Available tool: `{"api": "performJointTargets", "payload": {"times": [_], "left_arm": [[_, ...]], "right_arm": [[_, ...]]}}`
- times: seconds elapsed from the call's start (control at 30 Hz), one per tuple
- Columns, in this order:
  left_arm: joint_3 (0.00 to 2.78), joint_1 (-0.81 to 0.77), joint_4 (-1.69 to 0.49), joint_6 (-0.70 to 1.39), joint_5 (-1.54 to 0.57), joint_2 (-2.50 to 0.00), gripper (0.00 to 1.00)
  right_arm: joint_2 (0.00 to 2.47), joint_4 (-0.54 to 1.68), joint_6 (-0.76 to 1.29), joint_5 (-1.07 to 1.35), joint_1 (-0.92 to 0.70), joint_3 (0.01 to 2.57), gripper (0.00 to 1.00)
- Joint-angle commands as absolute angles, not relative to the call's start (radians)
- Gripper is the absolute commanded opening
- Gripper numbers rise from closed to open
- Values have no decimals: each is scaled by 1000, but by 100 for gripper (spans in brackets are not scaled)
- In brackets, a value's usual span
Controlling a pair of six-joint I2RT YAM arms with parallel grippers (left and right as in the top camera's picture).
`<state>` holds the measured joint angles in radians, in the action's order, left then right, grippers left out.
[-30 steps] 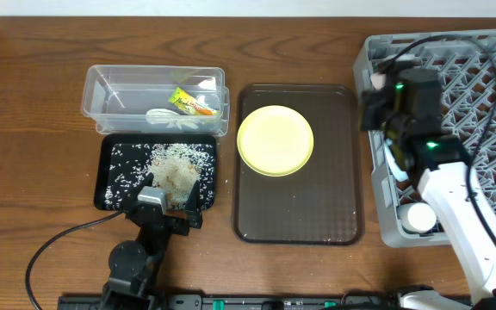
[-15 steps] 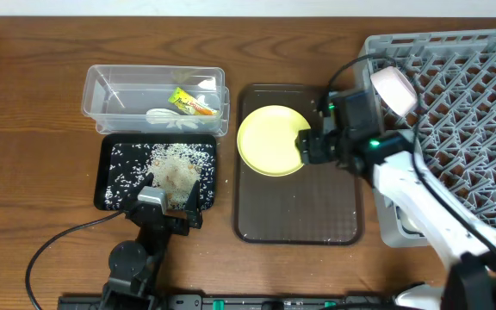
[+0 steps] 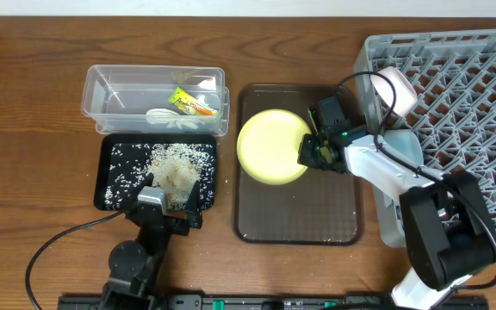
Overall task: Sort waste into correct bins and load items into the dishwasher rack
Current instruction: 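Lift the yellow plate and carry it into the grey rack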
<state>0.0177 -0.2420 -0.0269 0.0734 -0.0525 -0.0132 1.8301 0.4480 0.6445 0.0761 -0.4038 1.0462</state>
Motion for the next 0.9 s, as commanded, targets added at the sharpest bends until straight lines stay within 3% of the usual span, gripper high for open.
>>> {"api": "performJointTargets", "payload": {"times": [0.0,0.43,0.6,0.87], "left_arm": [[4,-235,-66,64,-43,-11,99],[4,-235,-66,64,-43,-11,99],[4,-235,-66,64,-43,-11,99],[4,-235,-66,64,-43,-11,100]], "right_arm": [[1749,462,580,43,-406,1036,1],[1065,440,171,-830,-363,1037,1],[1021,437,121,-1024,-236,1037,1],[1140,427,118,-1021,8,1036,1]]}}
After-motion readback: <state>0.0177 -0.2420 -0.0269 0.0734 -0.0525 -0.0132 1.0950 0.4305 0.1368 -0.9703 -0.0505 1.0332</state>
